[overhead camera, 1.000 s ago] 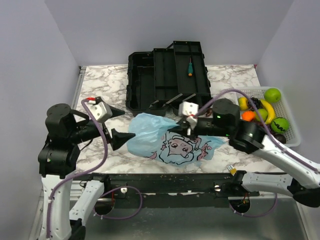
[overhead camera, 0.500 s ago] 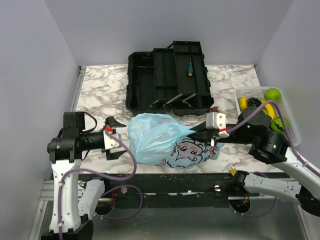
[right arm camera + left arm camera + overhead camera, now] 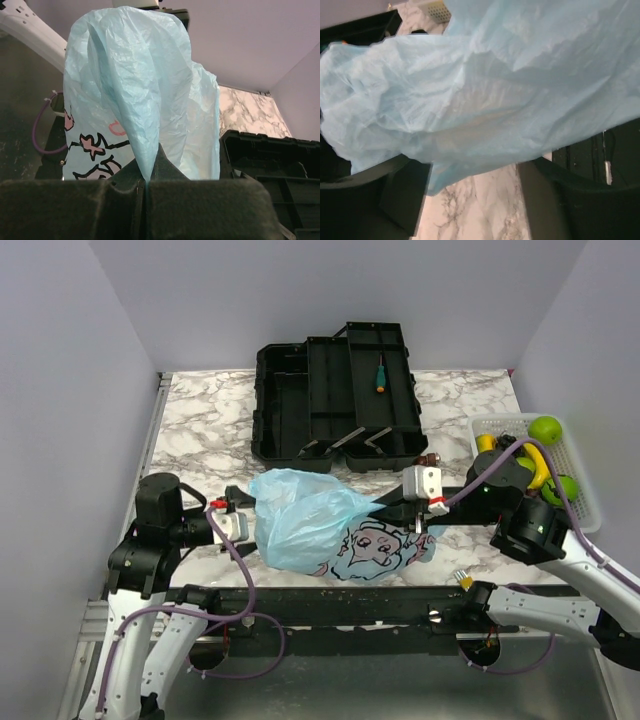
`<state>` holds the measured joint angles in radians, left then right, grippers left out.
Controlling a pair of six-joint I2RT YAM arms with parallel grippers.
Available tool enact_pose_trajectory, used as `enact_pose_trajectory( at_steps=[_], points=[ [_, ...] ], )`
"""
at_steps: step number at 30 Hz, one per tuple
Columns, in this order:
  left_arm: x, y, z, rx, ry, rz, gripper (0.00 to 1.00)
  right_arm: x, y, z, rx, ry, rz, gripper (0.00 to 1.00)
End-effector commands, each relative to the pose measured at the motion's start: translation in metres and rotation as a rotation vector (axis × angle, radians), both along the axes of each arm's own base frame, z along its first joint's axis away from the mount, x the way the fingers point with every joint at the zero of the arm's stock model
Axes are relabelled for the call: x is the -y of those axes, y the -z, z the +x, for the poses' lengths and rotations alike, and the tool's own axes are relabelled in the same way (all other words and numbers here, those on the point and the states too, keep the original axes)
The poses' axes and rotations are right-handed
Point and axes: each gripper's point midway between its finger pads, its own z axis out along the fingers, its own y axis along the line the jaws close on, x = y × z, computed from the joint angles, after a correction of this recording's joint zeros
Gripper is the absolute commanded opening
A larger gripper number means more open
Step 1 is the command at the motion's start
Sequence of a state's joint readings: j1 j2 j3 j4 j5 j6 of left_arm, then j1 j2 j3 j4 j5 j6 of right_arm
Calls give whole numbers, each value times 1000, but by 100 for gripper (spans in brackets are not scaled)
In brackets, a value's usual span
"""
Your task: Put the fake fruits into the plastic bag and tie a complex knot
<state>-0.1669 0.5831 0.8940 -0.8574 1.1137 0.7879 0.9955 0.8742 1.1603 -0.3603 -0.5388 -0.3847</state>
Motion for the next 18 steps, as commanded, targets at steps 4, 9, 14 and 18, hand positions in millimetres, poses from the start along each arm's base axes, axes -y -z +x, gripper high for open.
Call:
enact_pose_trajectory(
  at_steps=[4, 9, 14, 18],
  points=[
    [-2, 7, -10, -34, 12, 42, 0, 9, -50, 22, -24, 157, 106, 1],
    [-43, 78, 6, -129, -100, 251, 0, 25, -63, 43, -13, 293, 104, 1],
    [-41, 60, -6, -273, -76, 168, 0, 37, -47, 77, -25, 483, 54, 1],
    [-26, 36, -27, -333, -25, 65, 0, 24, -21, 93, -82, 517, -54, 1]
  ],
)
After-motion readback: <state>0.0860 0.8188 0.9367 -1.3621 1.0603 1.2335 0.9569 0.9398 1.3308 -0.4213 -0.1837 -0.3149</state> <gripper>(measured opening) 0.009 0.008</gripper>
